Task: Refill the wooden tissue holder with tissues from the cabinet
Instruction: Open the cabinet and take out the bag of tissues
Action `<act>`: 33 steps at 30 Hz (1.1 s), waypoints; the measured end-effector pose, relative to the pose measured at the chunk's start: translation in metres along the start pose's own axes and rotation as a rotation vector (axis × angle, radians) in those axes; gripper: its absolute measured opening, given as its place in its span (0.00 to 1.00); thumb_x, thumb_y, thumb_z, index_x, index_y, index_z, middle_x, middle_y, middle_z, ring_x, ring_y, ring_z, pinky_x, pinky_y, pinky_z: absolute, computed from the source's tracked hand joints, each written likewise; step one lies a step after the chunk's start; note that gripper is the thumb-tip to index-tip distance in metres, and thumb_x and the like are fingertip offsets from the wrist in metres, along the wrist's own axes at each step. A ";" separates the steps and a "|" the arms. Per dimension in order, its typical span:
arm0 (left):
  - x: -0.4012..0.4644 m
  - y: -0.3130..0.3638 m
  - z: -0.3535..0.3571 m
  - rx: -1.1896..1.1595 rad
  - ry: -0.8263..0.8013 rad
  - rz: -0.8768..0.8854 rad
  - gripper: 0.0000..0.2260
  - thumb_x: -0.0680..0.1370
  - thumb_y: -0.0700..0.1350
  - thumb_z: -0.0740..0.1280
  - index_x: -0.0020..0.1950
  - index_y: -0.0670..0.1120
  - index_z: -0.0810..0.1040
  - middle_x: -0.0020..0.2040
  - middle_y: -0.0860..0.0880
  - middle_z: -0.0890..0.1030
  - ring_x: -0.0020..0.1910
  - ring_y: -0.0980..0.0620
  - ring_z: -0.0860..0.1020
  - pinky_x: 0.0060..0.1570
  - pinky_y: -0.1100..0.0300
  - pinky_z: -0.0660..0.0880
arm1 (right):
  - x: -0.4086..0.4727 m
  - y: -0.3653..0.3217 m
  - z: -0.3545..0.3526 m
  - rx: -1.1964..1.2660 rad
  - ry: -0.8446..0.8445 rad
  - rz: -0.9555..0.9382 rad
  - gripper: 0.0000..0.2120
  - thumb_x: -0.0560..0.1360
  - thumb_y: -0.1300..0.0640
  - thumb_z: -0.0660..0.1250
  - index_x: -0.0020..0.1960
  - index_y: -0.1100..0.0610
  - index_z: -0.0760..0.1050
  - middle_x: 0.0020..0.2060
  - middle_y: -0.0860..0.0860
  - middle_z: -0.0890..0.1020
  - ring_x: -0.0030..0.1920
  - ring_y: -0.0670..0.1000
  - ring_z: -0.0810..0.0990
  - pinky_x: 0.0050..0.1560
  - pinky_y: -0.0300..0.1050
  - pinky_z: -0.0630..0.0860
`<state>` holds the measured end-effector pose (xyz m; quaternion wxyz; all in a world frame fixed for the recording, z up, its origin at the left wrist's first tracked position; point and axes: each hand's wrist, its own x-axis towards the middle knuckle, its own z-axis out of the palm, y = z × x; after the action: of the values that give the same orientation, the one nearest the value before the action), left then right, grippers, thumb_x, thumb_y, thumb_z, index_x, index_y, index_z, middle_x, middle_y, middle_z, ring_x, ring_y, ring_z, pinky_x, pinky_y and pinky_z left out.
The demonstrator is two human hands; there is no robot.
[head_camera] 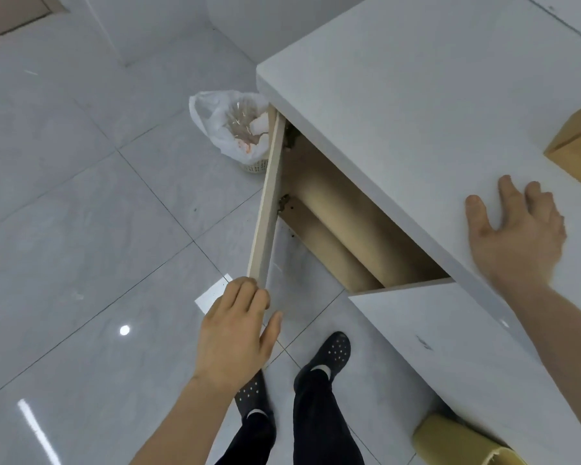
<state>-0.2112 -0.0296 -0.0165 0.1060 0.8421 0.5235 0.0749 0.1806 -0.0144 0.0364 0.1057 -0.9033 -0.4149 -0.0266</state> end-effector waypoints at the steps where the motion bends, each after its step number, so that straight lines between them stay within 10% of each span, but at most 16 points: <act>1: -0.002 -0.004 0.000 -0.001 0.005 -0.023 0.11 0.77 0.53 0.71 0.44 0.46 0.79 0.49 0.50 0.80 0.57 0.48 0.79 0.40 0.59 0.79 | -0.001 0.000 0.000 0.003 -0.010 0.003 0.33 0.81 0.33 0.53 0.79 0.51 0.63 0.77 0.59 0.64 0.77 0.64 0.62 0.78 0.66 0.57; 12: 0.005 -0.043 -0.009 -0.017 0.111 -0.235 0.15 0.78 0.55 0.64 0.49 0.44 0.79 0.50 0.46 0.80 0.56 0.39 0.78 0.67 0.41 0.69 | -0.036 -0.069 -0.016 0.282 0.163 -0.265 0.23 0.78 0.49 0.65 0.71 0.56 0.76 0.70 0.59 0.75 0.69 0.60 0.75 0.64 0.62 0.76; 19: 0.026 -0.035 -0.006 -0.156 0.084 -0.273 0.16 0.77 0.54 0.63 0.57 0.44 0.78 0.54 0.46 0.80 0.54 0.40 0.76 0.56 0.45 0.71 | -0.114 -0.142 0.029 0.464 -0.057 -0.500 0.16 0.77 0.57 0.67 0.64 0.57 0.80 0.60 0.52 0.81 0.55 0.49 0.81 0.48 0.45 0.81; 33: 0.080 0.000 0.164 -0.445 -0.048 -0.190 0.16 0.79 0.48 0.67 0.67 0.46 0.76 0.60 0.48 0.80 0.53 0.42 0.81 0.46 0.48 0.77 | -0.113 -0.056 0.203 0.421 -0.446 0.114 0.10 0.78 0.55 0.67 0.58 0.51 0.82 0.54 0.49 0.85 0.52 0.50 0.84 0.56 0.55 0.82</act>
<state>-0.1375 0.0258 -0.1735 0.3079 0.7466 0.5682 0.1580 0.0557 -0.0200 -0.1673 0.1982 -0.8670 -0.3727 0.2648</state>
